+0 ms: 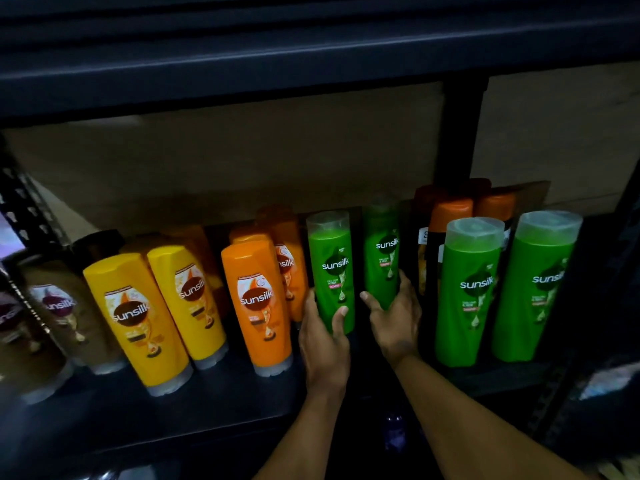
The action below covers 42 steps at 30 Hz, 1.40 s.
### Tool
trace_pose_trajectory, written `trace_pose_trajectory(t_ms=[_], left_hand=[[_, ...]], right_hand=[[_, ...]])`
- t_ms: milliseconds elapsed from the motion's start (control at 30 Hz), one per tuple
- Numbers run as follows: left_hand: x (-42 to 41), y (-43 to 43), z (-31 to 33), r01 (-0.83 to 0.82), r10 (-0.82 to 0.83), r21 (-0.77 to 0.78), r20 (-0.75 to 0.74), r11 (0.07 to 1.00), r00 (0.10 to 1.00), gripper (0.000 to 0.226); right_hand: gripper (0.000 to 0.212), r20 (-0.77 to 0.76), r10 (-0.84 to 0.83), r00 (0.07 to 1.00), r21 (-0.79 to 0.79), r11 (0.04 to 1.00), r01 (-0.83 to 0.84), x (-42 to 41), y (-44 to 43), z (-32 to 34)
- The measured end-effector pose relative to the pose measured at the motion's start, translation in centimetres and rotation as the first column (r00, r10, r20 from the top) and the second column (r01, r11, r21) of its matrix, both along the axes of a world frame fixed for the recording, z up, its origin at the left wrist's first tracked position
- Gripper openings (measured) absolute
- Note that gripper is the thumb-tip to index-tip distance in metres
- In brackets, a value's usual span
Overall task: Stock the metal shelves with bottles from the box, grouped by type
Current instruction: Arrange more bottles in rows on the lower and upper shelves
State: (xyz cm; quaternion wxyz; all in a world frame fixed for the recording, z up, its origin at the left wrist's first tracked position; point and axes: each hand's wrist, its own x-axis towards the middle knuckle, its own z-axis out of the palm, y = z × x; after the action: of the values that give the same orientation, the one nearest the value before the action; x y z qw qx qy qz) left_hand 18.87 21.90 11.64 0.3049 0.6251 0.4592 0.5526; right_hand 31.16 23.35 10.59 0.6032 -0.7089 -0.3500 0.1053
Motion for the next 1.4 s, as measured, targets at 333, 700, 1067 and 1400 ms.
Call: trace_pose_trajectory(t_ms=[333,700,1067,1400], left_hand=[[0.7,0.2,0.0,-0.051,0.046,-0.060,-0.081,0.997,0.996,0.051],[1.1,0.9,0.1,-0.086,0.079,-0.072,-0.103,0.994,0.992,0.060],[2.1,2.0,0.0,-0.102,0.088,-0.041,-0.270,0.994,0.959,0.055],[2.3,2.3,-0.2,-0.138,0.094,-0.078,-0.411,0.987,0.907,0.065]], right_hand=[[0.071,0.033,-0.001,0.999,0.016,1.000,0.001,0.2,-0.1,-0.2],[0.069,0.051,-0.003,0.999,0.004,1.000,0.003,0.4,0.0,-0.1],[0.069,0.025,-0.001,1.000,0.052,0.999,0.000,0.3,0.4,-0.6],[0.068,0.046,-0.027,0.999,0.063,0.998,0.024,0.4,0.5,-0.7]])
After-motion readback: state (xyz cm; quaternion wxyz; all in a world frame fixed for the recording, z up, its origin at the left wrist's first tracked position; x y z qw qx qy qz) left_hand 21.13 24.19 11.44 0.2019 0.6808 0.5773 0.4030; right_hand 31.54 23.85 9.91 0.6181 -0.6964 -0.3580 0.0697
